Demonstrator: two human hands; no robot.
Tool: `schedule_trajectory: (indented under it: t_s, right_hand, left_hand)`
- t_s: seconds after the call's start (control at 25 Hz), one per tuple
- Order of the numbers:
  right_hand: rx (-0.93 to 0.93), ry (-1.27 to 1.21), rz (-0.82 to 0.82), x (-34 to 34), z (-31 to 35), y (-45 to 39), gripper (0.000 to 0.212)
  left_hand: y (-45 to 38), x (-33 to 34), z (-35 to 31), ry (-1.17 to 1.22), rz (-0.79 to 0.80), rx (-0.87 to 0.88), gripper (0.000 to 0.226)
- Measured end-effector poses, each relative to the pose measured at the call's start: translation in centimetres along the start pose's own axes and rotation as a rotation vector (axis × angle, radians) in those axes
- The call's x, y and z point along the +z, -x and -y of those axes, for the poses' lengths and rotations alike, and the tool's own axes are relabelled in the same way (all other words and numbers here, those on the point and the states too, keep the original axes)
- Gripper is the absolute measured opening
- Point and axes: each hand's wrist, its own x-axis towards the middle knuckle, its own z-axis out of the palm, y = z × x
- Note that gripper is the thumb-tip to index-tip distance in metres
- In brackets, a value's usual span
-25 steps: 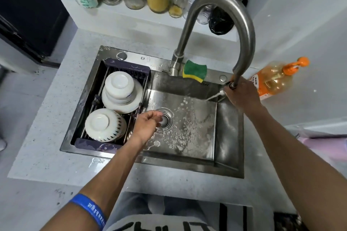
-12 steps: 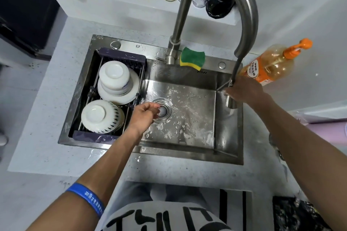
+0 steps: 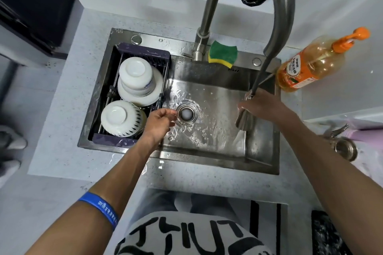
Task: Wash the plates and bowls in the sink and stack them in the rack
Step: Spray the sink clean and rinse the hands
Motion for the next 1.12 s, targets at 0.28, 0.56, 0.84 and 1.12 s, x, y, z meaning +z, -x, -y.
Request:
schedule_trajectory:
  t_s: [0.28,0.56,0.84,1.12]
  right_hand:
    - [-0.110,-0.369,0.111,3.3,3.2,2.4,0.018]
    - [-0.131,-0.773,0.148,6.9,6.9,2.4,0.020]
    - [-0.100,-0.884,0.148,9.4,10.5,2.4,0.014]
    - [-0.077,-1.000,0.189,11.2,13.7,4.1,0.017]
  left_hand:
    - [-0.2,-1.4,0.9,0.036,0.002,-0.045,0.019]
    - [1.6,-4.9,1.9,0.149,-0.145,-0.070,0.012]
    - [2.4,-5.8,5.0,0.025,-0.224,-0.081,0.018]
    - [3.3,-8.6,7.6,-0.074,-0.373,-0.108,0.020]
